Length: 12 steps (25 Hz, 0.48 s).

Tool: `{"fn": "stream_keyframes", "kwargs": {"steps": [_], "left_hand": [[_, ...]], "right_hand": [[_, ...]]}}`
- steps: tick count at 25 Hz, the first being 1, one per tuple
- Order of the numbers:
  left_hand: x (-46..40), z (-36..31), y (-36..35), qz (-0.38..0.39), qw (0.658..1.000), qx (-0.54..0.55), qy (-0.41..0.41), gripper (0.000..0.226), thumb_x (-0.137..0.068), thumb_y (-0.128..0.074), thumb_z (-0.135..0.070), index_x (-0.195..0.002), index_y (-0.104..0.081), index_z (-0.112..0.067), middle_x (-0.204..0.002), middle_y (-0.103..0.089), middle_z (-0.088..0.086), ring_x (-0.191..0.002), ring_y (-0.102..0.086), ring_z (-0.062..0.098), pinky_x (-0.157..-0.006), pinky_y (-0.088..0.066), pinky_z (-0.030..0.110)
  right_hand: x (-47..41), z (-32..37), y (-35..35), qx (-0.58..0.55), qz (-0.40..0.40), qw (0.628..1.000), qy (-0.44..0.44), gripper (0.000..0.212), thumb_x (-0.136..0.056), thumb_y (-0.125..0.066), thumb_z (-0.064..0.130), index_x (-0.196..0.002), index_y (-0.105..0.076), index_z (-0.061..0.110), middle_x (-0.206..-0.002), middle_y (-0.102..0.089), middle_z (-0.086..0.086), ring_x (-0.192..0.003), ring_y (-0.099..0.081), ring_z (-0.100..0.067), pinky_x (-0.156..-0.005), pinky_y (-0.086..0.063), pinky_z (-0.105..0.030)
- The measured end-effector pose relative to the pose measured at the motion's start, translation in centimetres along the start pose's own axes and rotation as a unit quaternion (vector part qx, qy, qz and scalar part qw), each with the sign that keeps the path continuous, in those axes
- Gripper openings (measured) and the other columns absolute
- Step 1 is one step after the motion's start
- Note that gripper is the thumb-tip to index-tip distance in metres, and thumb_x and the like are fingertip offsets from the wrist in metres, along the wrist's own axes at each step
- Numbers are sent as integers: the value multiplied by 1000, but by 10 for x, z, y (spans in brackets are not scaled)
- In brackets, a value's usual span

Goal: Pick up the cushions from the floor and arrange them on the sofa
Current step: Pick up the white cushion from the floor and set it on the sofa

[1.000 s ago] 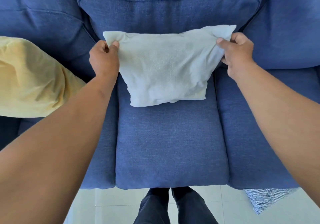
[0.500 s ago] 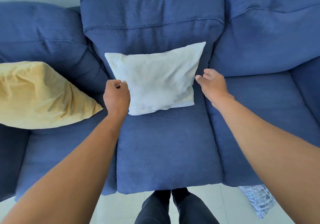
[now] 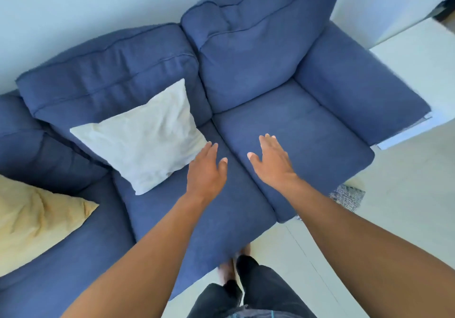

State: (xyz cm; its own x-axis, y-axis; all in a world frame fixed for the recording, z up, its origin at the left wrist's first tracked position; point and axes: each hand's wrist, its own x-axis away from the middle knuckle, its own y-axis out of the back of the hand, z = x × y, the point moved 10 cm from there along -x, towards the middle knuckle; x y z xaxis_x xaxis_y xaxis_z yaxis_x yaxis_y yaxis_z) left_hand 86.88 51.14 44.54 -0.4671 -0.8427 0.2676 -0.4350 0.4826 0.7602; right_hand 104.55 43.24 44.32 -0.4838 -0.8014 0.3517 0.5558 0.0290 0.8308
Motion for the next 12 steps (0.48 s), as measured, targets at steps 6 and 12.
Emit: {"fn": "stream_keyframes", "kwargs": {"steps": [6,12], "left_hand": [[38,-88,-50,44,984,-86,-151,63,-109,-47,-36,-164,-30,-10,-175,-22,9,-164,-10,25,-130,-16,42],[89,-172,-125,135,940,-169,-265,65,-110,-42,-39,-165,-24,-10,-177,-13,11,-164,-2,28,-131,-10,45]], "right_hand": [[91,-90,31,2,-65,993,-98,72,-107,-48,44,-162,-23,5,-174,-14,-12,-162,-5,-27,-124,-21,-52],[184,-185,57,-32,-117,972,-200,71,-105,-49,46,-161,-27,8,-172,-19,-13,-161,-10,-30,-124,-25,-55]]}}
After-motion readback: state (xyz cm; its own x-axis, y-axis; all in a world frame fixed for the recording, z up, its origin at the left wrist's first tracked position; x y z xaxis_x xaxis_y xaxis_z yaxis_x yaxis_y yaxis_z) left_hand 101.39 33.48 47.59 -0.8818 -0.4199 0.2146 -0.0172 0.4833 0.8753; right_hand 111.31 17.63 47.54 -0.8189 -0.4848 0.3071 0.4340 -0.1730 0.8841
